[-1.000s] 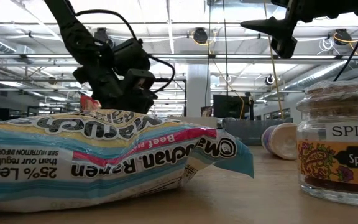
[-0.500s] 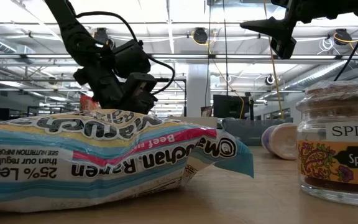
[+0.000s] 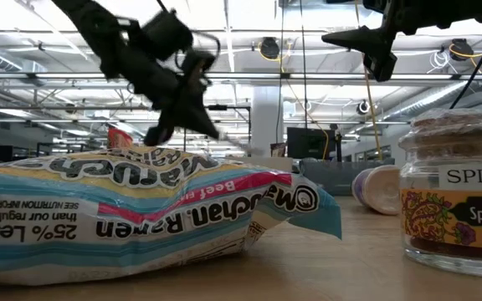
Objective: Pick & Place Food Item
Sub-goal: Put the light blue spoon into the right black bin
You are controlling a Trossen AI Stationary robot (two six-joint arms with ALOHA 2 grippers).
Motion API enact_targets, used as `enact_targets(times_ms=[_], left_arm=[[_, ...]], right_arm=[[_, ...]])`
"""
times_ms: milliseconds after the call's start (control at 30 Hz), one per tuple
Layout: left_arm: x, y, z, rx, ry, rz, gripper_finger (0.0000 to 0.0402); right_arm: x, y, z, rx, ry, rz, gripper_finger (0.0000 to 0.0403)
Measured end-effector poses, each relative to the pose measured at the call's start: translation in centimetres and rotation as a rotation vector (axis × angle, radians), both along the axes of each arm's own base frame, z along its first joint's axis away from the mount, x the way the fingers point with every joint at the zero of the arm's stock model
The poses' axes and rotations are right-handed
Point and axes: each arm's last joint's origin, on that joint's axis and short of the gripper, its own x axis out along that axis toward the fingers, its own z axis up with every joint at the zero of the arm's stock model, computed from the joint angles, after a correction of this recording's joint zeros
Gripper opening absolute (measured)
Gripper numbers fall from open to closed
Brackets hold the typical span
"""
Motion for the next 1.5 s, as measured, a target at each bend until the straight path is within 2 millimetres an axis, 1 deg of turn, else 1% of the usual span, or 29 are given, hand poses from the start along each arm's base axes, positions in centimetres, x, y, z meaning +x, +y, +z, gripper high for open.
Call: enact_targets(times_ms=[100,233,300,367,467,567,667,767,867,967,1100,1233,1400,1500], left_arm=[[-0.8,0.0,2.9,0.102,-0.037,0.063,0.0004],[-1.7,-0.7,6.6,0.221,-0.081,0.18,0.0004],[-1.8,-1.2,8.4,0.27,-0.125,0.234,0.0004],[-1.8,-1.9,9.8,0.311,-0.158,0.278,0.0004],[-1.4,-2.8,11.8,0.364,-0.187,0.322,0.0004],[-0.8,-3.7,13.1,0.423,-0.187,0.375,0.0003],[-0.3,-4.1,14.3,0.467,-0.18,0.434,0.0004],[0.4,-4.1,15.2,0.507,-0.176,0.45,0.0003],[1.7,-4.1,15.9,0.539,-0.176,0.445,0.0003],[2.7,-4.1,16.6,0.557,-0.171,0.438,0.0002],[3.8,-4.1,17.8,0.6,-0.18,0.423,0.0002],[4.2,-4.2,18.8,0.629,-0.198,0.415,0.0002],[4.2,-4.2,18.9,0.647,-0.184,0.407,0.0002],[4.2,-4.2,18.9,0.646,-0.178,0.405,0.0002]], right_arm=[[0.1,-0.4,0.0,0.0,0.0,-0.02,0.0212],[0.2,-1.0,0.1,-0.02,-0.01,-0.049,0.0212],[0.3,-1.4,0.1,-0.062,-0.008,-0.094,0.0212],[0.3,-1.5,0.3,-0.143,0.012,-0.147,0.0212],[0.6,-1.7,1.7,-0.279,0.059,-0.229,0.0212],[0.9,-1.9,4.0,-0.43,0.142,-0.309,0.0212],[1.4,-2.1,6.3,-0.568,0.224,-0.387,0.0212],[2.6,-2.1,8.2,-0.676,0.252,-0.397,0.0212],[4.3,-2.0,9.1,-0.724,0.271,-0.393,0.0212],[6.0,-2.0,9.1,-0.746,0.303,-0.395,0.0212],[7.2,-2.1,8.8,-0.753,0.325,-0.401,0.0212],[7.5,-2.1,8.3,-0.744,0.344,-0.404,0.0212],[7.3,-2.3,8.4,-0.761,0.367,-0.477,0.0212],[7.3,-2.6,8.2,-0.787,0.395,-0.491,0.0212]])
